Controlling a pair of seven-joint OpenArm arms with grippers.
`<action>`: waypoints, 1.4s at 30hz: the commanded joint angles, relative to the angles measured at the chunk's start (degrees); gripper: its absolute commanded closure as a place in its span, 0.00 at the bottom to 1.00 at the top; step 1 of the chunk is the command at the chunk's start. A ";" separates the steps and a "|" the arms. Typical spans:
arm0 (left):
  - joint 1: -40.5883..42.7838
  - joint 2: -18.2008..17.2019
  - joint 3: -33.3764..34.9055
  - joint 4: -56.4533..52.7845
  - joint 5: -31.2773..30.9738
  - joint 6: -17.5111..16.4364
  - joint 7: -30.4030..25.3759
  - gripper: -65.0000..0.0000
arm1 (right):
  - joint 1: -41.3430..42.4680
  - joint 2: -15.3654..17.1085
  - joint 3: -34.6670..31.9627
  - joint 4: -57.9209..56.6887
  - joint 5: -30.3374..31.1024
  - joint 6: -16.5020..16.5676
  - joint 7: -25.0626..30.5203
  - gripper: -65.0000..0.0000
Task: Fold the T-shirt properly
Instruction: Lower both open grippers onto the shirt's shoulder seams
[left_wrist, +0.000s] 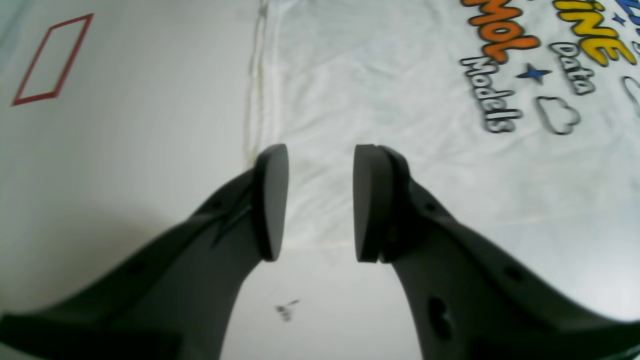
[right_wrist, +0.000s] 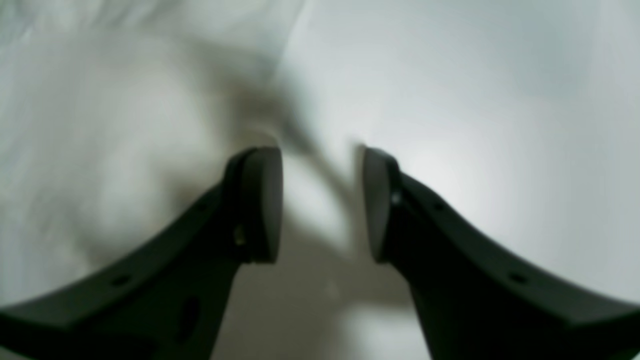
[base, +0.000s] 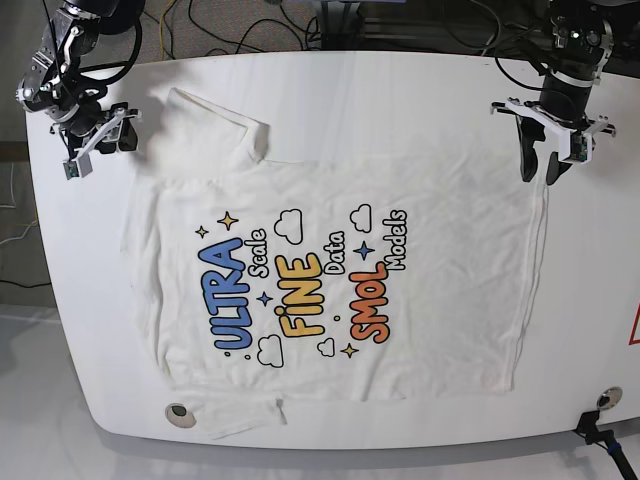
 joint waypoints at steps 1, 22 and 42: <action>0.08 -0.48 -0.23 0.91 -0.45 -0.28 -1.19 0.70 | 1.16 1.37 0.40 -3.14 1.18 1.11 1.87 0.61; 0.52 -0.49 -0.03 0.70 -0.86 0.06 -0.26 0.70 | 3.76 -0.86 -0.29 -8.65 3.74 1.11 -1.39 0.61; 0.14 0.70 -0.19 0.07 0.09 -0.24 -1.39 0.70 | 4.22 -3.97 -3.86 -7.44 5.64 -0.05 0.18 0.76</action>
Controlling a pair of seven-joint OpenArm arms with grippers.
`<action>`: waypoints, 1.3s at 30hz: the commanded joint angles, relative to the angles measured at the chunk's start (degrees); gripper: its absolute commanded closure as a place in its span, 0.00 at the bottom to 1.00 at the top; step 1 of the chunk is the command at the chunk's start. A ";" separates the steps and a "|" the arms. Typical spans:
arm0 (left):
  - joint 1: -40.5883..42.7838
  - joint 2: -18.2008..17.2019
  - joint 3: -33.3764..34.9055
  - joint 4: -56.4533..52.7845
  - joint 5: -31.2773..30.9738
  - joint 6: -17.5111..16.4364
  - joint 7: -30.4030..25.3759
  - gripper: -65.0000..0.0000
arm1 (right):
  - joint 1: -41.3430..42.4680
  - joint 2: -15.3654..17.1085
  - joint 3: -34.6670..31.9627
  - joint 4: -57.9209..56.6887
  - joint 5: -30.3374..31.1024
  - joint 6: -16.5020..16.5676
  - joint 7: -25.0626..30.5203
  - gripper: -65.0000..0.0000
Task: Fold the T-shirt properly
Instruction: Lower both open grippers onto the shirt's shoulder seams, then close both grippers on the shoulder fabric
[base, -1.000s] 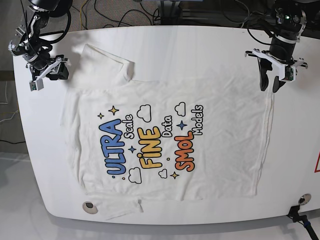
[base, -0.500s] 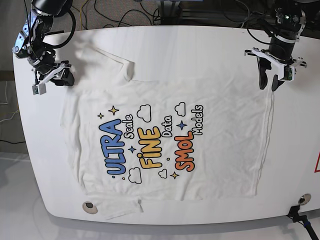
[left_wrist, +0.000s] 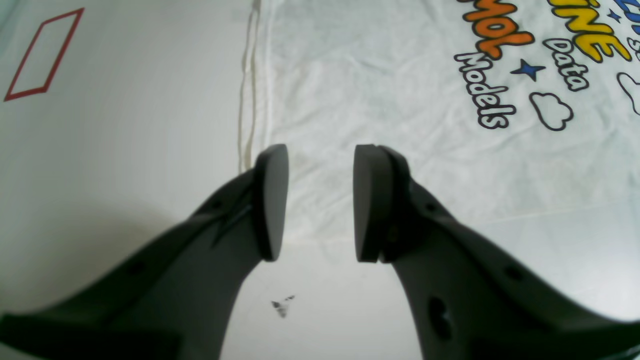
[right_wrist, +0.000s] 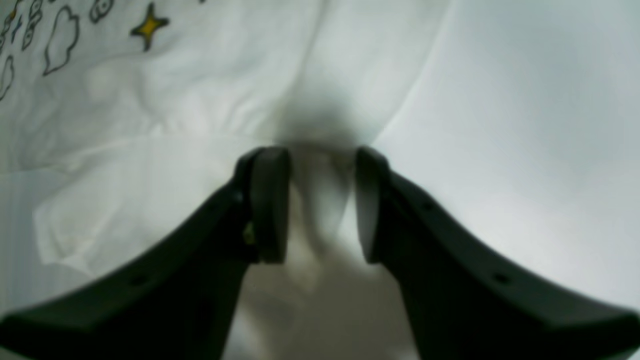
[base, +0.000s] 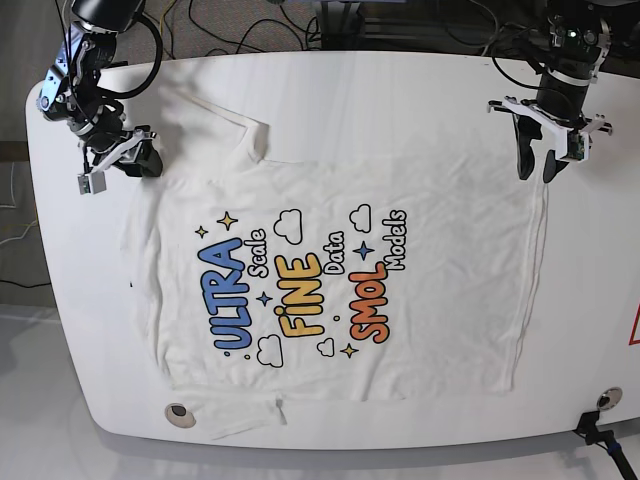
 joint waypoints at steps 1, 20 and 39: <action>0.02 -0.24 -0.61 -0.32 -0.92 0.03 -1.39 0.70 | -0.45 -1.83 -0.86 0.57 -1.96 0.17 -4.72 0.83; -13.69 -1.68 -14.20 -27.44 -27.24 -7.95 16.97 0.67 | -0.63 -5.74 0.75 2.17 -0.40 1.00 -6.03 1.00; -20.85 -2.43 -21.64 -45.04 -43.01 -13.05 36.75 0.66 | -0.89 -5.77 0.82 2.11 -0.13 1.00 -6.17 1.00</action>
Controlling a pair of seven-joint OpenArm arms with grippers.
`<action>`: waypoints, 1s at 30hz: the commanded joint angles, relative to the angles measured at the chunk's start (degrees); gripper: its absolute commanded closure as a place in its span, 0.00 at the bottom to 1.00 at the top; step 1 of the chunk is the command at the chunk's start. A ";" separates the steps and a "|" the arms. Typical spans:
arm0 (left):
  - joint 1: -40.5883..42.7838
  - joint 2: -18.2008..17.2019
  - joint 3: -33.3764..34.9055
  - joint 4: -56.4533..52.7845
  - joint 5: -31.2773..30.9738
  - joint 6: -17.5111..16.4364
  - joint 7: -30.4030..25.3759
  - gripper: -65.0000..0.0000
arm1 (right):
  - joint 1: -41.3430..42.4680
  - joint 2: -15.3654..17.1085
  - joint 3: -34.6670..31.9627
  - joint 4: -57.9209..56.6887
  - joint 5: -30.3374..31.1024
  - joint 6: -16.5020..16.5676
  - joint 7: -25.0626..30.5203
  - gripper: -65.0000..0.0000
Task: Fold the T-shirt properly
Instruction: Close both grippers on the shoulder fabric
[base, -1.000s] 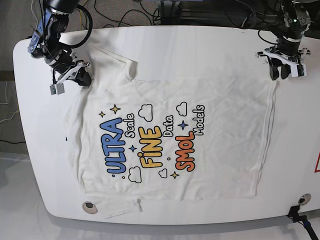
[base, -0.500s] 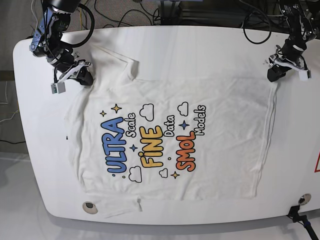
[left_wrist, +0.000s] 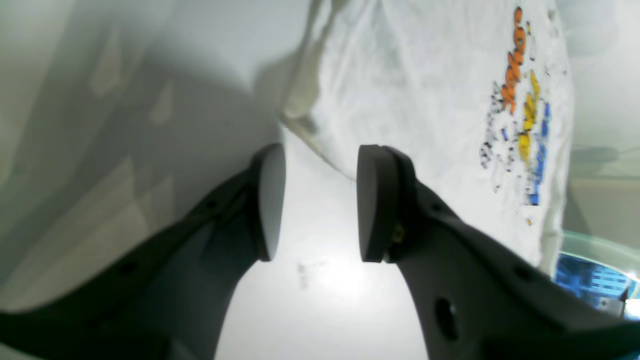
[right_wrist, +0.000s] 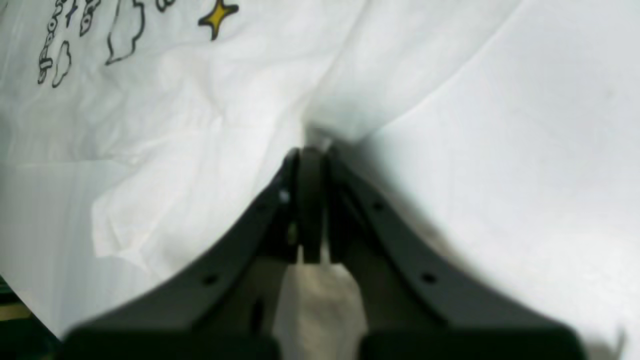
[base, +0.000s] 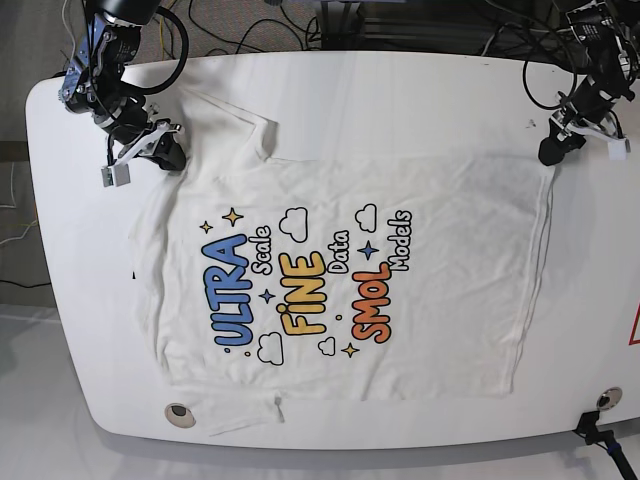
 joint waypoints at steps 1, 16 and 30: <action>0.74 -0.96 0.46 -0.20 0.82 0.62 1.33 0.66 | -0.32 0.51 0.05 0.07 -2.47 -0.53 -2.77 1.00; -3.25 -1.55 3.83 -2.88 9.60 1.77 -5.01 0.66 | -0.56 0.34 0.37 0.36 -0.72 -0.53 -1.36 1.00; -3.12 -2.62 4.03 -3.25 7.77 -1.26 -4.41 0.90 | -0.58 0.40 0.36 0.30 -0.36 -0.53 -1.38 1.00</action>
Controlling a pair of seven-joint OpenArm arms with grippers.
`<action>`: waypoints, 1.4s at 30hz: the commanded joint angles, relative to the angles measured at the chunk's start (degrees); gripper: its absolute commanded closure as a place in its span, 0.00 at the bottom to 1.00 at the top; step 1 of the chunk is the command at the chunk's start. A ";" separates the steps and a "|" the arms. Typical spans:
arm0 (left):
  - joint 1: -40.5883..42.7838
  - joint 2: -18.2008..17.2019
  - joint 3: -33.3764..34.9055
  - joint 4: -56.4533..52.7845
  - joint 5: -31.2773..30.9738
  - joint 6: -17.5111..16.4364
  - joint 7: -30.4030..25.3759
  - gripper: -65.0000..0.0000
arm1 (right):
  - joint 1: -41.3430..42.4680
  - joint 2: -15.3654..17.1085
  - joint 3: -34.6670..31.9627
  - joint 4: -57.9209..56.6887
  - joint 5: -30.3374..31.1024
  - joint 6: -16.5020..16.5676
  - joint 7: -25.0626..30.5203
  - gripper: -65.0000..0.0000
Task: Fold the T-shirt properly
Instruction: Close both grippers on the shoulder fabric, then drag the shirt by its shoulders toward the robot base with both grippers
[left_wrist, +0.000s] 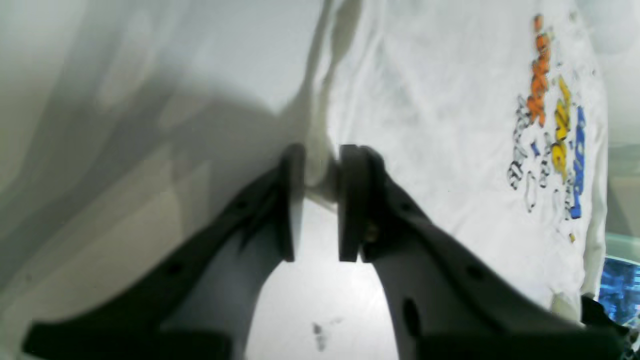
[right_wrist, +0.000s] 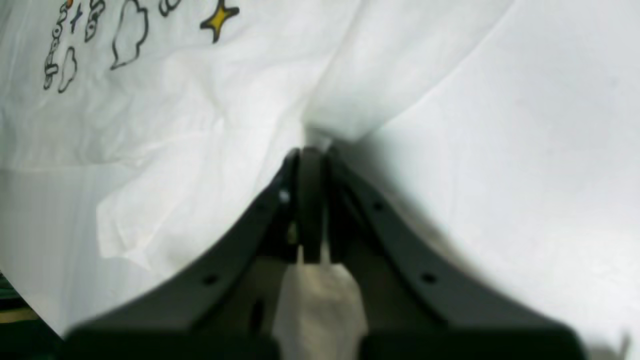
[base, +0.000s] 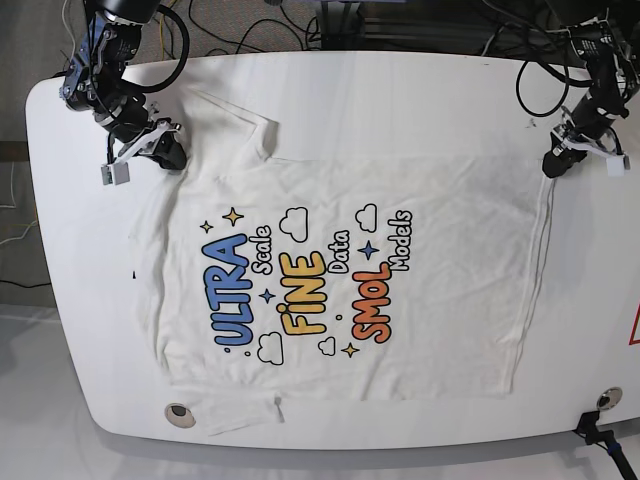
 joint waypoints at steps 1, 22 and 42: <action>0.53 -0.92 0.28 -0.22 1.77 -1.16 2.46 0.97 | -0.35 0.48 0.06 0.57 -1.78 -0.51 -1.47 1.00; 13.08 -0.74 -5.05 18.81 2.12 -0.52 6.88 1.00 | -7.15 0.64 9.36 9.56 1.53 -0.51 -5.15 1.00; 23.91 -0.42 -6.21 25.85 1.36 -1.38 8.04 1.00 | -14.44 2.16 13.04 18.89 6.22 -0.51 -7.30 1.00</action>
